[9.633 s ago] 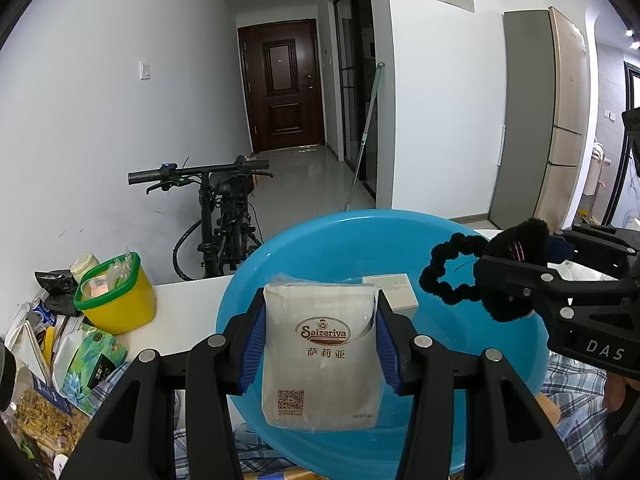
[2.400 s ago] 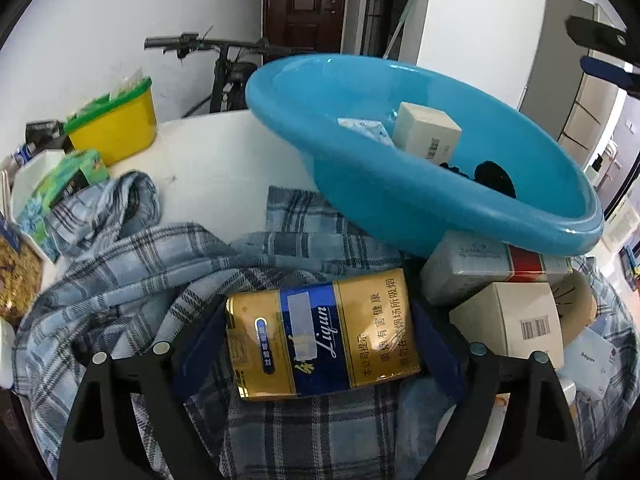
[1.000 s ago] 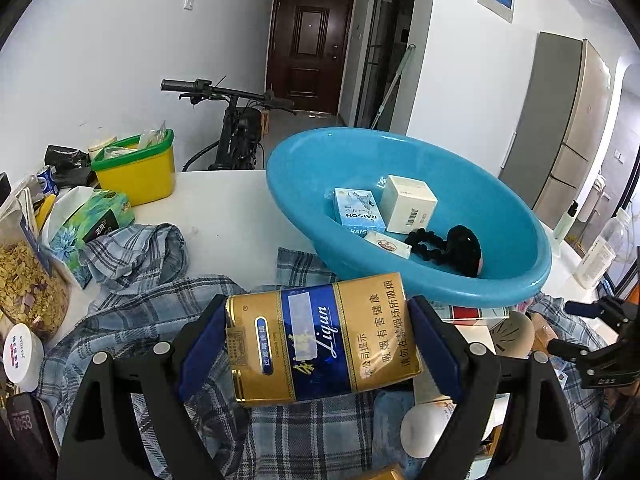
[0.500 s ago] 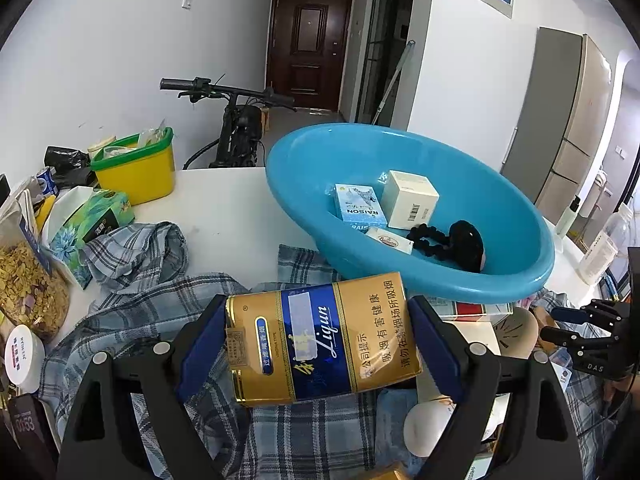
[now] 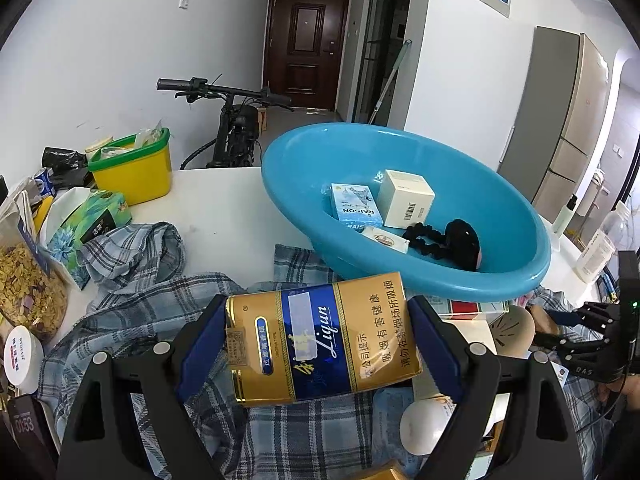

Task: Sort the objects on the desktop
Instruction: 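Lift the Liqun tin with the left tool while the right tool grasps the orange soap, then carry the Liqun tin and orange soap over the basin with both tools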

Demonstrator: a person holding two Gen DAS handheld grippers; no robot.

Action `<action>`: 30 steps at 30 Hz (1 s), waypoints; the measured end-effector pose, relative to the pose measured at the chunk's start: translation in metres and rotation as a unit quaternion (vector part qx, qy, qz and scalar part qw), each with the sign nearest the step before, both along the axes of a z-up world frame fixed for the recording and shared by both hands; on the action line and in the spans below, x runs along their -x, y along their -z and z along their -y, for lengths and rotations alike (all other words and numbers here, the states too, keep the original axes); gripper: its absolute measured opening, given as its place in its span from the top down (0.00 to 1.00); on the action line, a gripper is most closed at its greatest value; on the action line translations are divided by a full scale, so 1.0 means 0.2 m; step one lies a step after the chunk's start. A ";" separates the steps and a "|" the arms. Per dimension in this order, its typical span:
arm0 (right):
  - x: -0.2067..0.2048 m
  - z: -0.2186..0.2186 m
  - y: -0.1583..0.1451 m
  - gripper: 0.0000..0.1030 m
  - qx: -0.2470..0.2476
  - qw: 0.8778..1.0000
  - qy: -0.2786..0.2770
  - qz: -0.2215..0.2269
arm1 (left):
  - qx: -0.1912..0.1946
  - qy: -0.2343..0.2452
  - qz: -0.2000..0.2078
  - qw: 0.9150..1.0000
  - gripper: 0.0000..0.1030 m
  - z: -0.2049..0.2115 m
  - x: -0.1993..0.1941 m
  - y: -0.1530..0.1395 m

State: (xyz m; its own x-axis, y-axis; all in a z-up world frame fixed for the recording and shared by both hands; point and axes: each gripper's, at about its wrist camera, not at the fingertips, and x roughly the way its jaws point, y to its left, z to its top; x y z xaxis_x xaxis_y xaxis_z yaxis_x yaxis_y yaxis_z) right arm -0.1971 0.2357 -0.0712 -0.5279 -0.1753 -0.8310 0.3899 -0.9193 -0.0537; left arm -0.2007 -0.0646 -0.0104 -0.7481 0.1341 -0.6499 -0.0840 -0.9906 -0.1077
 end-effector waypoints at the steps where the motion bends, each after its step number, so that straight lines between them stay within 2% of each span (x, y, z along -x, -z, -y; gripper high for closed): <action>1: 0.00 -0.01 0.00 0.59 0.003 1.000 0.004 -0.004 | 0.000 0.000 -0.001 1.000 0.13 0.00 0.00 0.00; 6: -0.06 -0.02 -0.13 0.60 0.014 0.999 0.004 -0.037 | -0.001 0.001 0.000 1.000 0.13 -0.01 0.00 0.00; 10: -0.09 0.02 -0.33 0.60 0.023 0.997 -0.011 -0.078 | -0.001 0.000 -0.003 1.000 0.13 -0.01 0.00 0.00; 17: -0.07 0.18 -0.73 0.60 0.046 0.983 -0.037 -0.174 | -0.001 0.000 -0.002 1.000 0.13 0.00 0.00 0.00; 23: 0.04 0.29 -0.97 0.60 0.073 0.973 -0.051 -0.215 | -0.001 -0.002 -0.006 1.000 0.13 0.00 0.00 0.00; 27: 0.13 0.33 -1.05 0.60 0.096 0.968 -0.049 -0.225 | 0.001 -0.006 -0.001 1.000 0.13 0.01 0.00 0.01; 30: 0.19 0.37 -1.05 0.60 0.102 0.968 -0.053 -0.224 | 0.003 -0.009 -0.001 1.000 0.13 0.02 0.00 0.01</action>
State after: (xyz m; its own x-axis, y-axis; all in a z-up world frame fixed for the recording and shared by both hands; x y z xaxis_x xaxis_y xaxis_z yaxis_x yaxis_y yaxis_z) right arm -0.2346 0.1610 0.1383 -0.7970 -0.3848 -0.4655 0.4624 -0.8846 -0.0603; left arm -0.2010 -0.0681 -0.0116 -0.7517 0.1169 -0.6490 -0.0666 -0.9926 -0.1017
